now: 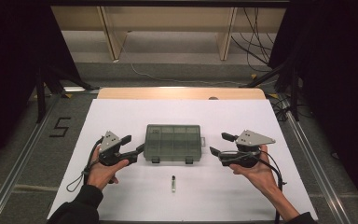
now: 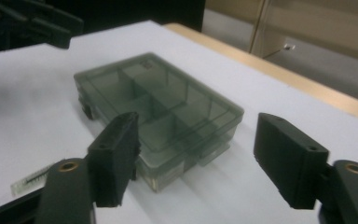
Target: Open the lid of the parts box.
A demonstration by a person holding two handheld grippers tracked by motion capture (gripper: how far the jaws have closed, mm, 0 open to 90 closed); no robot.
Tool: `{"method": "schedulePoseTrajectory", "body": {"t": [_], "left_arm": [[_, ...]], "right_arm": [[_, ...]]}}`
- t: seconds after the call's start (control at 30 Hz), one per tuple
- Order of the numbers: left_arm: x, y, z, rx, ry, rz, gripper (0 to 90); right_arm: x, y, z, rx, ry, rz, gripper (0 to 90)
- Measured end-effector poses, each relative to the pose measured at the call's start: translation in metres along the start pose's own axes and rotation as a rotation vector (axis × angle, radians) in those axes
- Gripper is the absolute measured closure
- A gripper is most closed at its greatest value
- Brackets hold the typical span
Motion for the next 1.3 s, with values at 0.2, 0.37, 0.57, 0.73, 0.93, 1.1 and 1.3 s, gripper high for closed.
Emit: {"method": "schedulePoseTrajectory", "body": {"t": [0.2, 0.37, 0.57, 0.73, 0.93, 1.1, 1.3], "left_arm": [[-0.007, -0.011, 0.009, -0.020, -0.039, 0.016, 54.1], [-0.014, -0.020, 0.018, -0.042, -0.102, 0.059, 70.3], [-0.021, -0.024, 0.024, -0.053, -0.141, 0.103, 84.3], [-0.026, -0.020, 0.030, -0.100, -0.187, 0.137, 89.4], [-0.030, -0.015, 0.035, -0.136, -0.217, 0.171, 89.5], [-0.032, -0.014, 0.036, -0.158, -0.230, 0.178, 89.5], [-0.031, -0.012, 0.035, -0.186, -0.224, 0.193, 89.6]], "right_arm": [[-0.008, 0.007, 0.017, 0.021, -0.083, -0.028, 44.6], [-0.014, 0.012, 0.029, 0.051, -0.131, -0.051, 60.7], [-0.021, 0.019, 0.041, 0.078, -0.170, -0.079, 78.3], [-0.027, 0.021, 0.048, 0.103, -0.205, -0.100, 86.1], [-0.035, 0.018, 0.058, 0.143, -0.269, -0.136, 90.0], [-0.039, 0.016, 0.062, 0.159, -0.283, -0.152, 90.0], [-0.042, 0.013, 0.064, 0.179, -0.303, -0.177, 90.0]]}}
Point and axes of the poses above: each handheld gripper's, and its own axes: z roughly forward along the jaws, x roughly out of its top, y roughly to its right, the point moved 2 cm from there along z, roughly forward along the jaws, and after that the axes turned 10 degrees about z, right-handed, at the moved point
